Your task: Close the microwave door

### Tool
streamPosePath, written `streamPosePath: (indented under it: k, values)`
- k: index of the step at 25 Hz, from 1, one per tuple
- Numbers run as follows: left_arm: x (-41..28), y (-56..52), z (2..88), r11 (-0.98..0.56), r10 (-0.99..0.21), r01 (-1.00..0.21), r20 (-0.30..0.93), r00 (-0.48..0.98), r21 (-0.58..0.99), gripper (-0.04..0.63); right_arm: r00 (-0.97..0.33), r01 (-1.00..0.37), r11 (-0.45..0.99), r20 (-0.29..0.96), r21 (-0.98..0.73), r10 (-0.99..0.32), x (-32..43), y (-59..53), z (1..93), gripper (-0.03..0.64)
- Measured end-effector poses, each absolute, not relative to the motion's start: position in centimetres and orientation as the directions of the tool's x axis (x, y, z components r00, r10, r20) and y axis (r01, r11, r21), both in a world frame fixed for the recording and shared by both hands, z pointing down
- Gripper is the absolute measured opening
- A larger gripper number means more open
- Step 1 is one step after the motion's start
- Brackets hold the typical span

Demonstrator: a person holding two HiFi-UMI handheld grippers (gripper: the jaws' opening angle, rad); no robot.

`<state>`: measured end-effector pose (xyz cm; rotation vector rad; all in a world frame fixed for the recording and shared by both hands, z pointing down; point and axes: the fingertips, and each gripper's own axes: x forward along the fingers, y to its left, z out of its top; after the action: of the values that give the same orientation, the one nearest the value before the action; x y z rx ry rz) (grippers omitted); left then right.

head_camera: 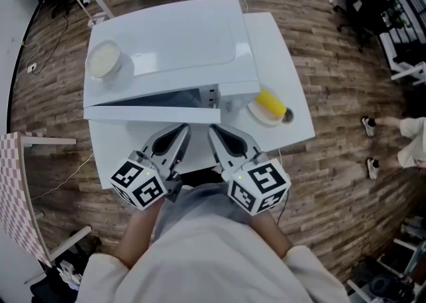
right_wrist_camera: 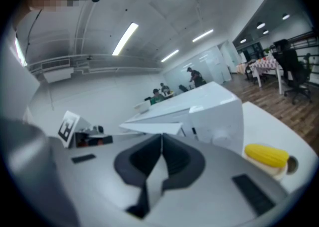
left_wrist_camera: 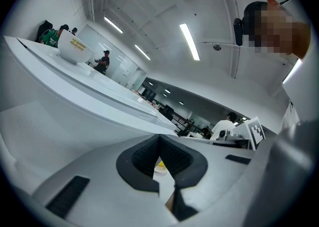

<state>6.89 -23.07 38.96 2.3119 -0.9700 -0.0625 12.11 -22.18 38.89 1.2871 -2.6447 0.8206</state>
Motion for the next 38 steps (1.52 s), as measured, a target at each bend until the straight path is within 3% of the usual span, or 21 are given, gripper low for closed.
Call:
streamPosePath:
  k: [38]
  values:
    - [6.6, -26.3, 39.4, -0.508, -0.669, -0.63, 0.192, 0.718, 0.587, 0.014, -0.598, -0.79, 0.467, 0.333, -0.396, -0.729, 12.9, -26.1, 39.8, 0.023]
